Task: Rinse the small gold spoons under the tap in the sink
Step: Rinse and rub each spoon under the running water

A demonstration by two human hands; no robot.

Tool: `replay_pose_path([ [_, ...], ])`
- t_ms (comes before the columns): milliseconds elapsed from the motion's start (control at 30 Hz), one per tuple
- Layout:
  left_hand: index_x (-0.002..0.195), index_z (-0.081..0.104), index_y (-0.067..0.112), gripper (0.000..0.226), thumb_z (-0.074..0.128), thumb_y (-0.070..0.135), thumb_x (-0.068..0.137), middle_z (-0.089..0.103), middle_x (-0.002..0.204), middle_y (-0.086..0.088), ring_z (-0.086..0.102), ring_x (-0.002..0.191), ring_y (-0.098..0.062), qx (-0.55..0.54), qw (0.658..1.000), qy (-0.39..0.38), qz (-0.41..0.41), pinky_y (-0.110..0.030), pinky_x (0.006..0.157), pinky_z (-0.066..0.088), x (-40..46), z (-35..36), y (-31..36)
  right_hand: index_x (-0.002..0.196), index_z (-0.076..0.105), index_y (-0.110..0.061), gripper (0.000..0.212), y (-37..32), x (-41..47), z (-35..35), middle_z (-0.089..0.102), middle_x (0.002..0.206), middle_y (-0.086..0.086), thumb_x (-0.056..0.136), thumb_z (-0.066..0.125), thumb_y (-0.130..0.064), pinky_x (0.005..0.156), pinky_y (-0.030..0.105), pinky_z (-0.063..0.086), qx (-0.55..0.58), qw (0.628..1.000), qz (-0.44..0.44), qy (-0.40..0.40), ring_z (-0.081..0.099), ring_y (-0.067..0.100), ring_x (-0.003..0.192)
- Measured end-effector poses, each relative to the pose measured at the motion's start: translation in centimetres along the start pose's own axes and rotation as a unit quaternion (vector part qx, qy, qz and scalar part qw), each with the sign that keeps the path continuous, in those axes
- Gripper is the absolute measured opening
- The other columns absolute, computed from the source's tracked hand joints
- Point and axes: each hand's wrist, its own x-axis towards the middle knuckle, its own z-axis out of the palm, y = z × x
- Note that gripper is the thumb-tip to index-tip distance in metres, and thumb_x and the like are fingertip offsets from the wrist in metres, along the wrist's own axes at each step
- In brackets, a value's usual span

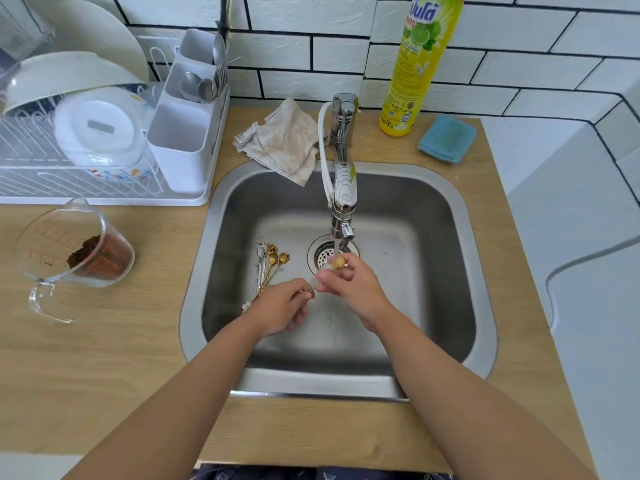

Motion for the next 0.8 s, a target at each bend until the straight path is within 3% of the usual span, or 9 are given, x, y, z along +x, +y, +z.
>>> replay_pose_path([
  [100,0.090,0.057,0.024,0.021,0.043,0.024,0.105,0.064,0.072,0.000,0.058,0.058,-0.008,0.004,1.000,0.015,0.002,-0.023,0.055,0.048,0.0,0.2,0.5,0.115,0.067,-0.019,0.015,-0.6,0.1,-0.3,0.081,0.099,0.001,0.102,0.066,-0.025,0.086,0.027,0.059,-0.007,1.000,-0.009,0.029,0.078,0.019,0.085],
  [200,0.083,0.048,0.026,0.027,0.032,0.031,0.104,0.058,0.079,0.002,0.051,0.072,-0.014,0.058,0.998,-0.019,-0.035,-0.032,0.066,0.040,-0.1,0.1,0.7,0.125,0.065,-0.024,0.022,-0.6,0.0,-0.3,0.081,0.103,-0.005,0.104,0.061,-0.030,0.089,0.027,0.059,-0.006,1.000,0.009,-0.001,0.078,0.016,0.089],
  [300,0.078,0.048,0.022,0.035,0.026,0.039,0.100,0.057,0.085,-0.001,0.048,0.075,-0.017,0.079,0.993,-0.019,-0.091,-0.034,0.066,0.036,-0.3,0.0,0.9,0.104,0.072,-0.018,0.007,-0.3,-0.4,-0.3,0.081,0.091,0.001,0.102,0.066,-0.018,0.086,0.029,0.061,-0.017,1.000,-0.007,-0.004,0.078,0.017,0.082],
  [433,0.076,0.051,0.019,0.045,0.022,0.042,0.102,0.060,0.085,-0.006,0.050,0.075,-0.019,0.131,0.987,-0.011,-0.090,-0.035,0.064,0.037,-0.4,-0.2,1.2,0.089,0.074,-0.021,0.021,0.1,-0.4,-0.3,0.080,0.083,0.000,0.104,0.060,-0.022,0.081,0.031,0.061,-0.126,0.992,-0.030,0.005,0.079,0.019,0.078],
  [600,0.067,0.045,0.019,0.039,0.027,0.042,0.093,0.047,0.047,0.008,0.035,0.049,-0.016,-0.005,0.990,-0.025,-0.138,-0.028,0.048,0.027,-0.4,-0.5,1.0,0.113,0.066,-0.020,0.017,0.5,-0.1,0.0,0.078,0.105,-0.002,0.107,0.052,-0.013,0.097,0.027,0.057,-0.134,0.990,-0.045,-0.016,0.077,0.011,0.099],
  [700,0.073,0.049,0.018,0.029,0.035,0.037,0.089,0.052,0.055,0.006,0.038,0.045,-0.013,-0.070,0.988,-0.028,-0.137,-0.024,0.045,0.031,-0.2,-0.4,0.8,0.107,0.070,-0.020,0.014,0.1,-0.2,-0.4,0.082,0.096,-0.002,0.103,0.059,-0.013,0.087,0.023,0.059,-0.076,0.996,-0.038,-0.005,0.079,0.014,0.089],
  [800,0.086,0.059,0.014,0.019,0.046,0.023,0.097,0.063,0.068,0.004,0.059,0.056,-0.012,-0.142,0.987,-0.004,-0.071,-0.027,0.055,0.042,0.5,0.0,0.9,0.103,0.070,-0.015,0.014,-0.7,0.3,-1.3,0.081,0.085,-0.002,0.103,0.058,-0.009,0.077,0.024,0.058,0.020,0.994,-0.041,0.095,0.076,0.013,0.073],
])
